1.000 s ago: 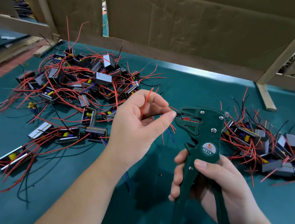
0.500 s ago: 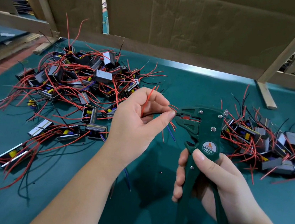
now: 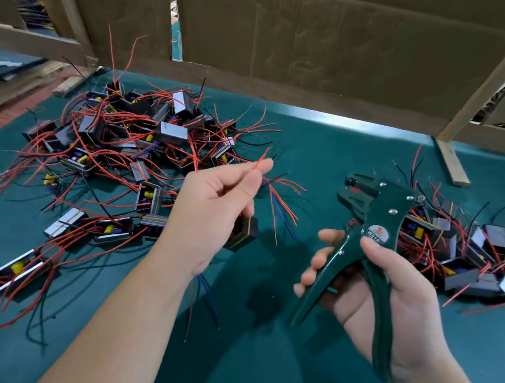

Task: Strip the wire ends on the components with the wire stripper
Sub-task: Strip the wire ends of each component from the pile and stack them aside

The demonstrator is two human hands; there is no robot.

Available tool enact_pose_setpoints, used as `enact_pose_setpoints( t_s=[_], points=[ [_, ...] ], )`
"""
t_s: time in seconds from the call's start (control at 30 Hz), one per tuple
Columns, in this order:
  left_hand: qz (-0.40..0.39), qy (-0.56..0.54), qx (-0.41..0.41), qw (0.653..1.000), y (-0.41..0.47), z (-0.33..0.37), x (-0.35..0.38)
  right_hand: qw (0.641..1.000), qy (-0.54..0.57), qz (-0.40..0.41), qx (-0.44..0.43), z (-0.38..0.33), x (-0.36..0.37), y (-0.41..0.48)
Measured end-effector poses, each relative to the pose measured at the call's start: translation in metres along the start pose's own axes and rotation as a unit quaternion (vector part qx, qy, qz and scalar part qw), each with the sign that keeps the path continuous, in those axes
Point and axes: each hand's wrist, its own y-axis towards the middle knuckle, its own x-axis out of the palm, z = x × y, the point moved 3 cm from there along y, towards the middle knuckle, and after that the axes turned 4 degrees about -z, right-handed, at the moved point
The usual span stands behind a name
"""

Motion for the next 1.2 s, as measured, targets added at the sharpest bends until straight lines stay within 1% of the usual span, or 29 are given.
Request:
enact_pose_setpoints(
  t_s=[0.07,0.13,0.23,0.37,0.43,0.5,0.57,0.8,0.93,1.2],
  points=[
    [-0.028,-0.043,-0.013,0.999,-0.002,0.000,0.002,1.000,0.001,0.007,0.024,-0.001,-0.003,0.000],
    [-0.044,-0.082,-0.023,0.995,-0.003,-0.001,0.004,0.999,-0.003,-0.010,0.051,0.000,-0.002,-0.002],
    [-0.069,-0.078,-0.031,0.994,-0.005,0.000,0.006,0.995,-0.008,-0.042,0.088,0.004,0.002,-0.003],
    [-0.113,-0.096,-0.052,0.988,-0.007,0.001,0.011,0.992,-0.005,-0.057,0.113,0.008,0.006,-0.004],
    [-0.106,-0.098,-0.059,0.988,-0.007,0.001,0.011,0.990,-0.007,-0.088,0.113,0.007,0.008,-0.006],
    [-0.092,-0.075,-0.050,0.992,-0.007,0.003,0.011,0.986,-0.014,-0.123,0.108,0.006,0.011,-0.008],
    [-0.089,-0.047,-0.037,0.994,-0.008,0.004,0.010,0.986,-0.028,-0.132,0.102,0.005,0.011,-0.009],
    [-0.081,0.033,-0.025,0.996,-0.009,0.007,0.009,0.989,-0.075,-0.092,0.089,0.005,0.010,-0.009],
    [-0.089,0.046,-0.021,0.995,-0.010,0.007,0.007,0.988,-0.091,-0.085,0.090,0.005,0.010,-0.009],
    [-0.071,0.069,0.029,0.995,-0.009,0.010,0.008,0.987,-0.104,-0.085,0.086,0.007,0.009,-0.009]
  ],
)
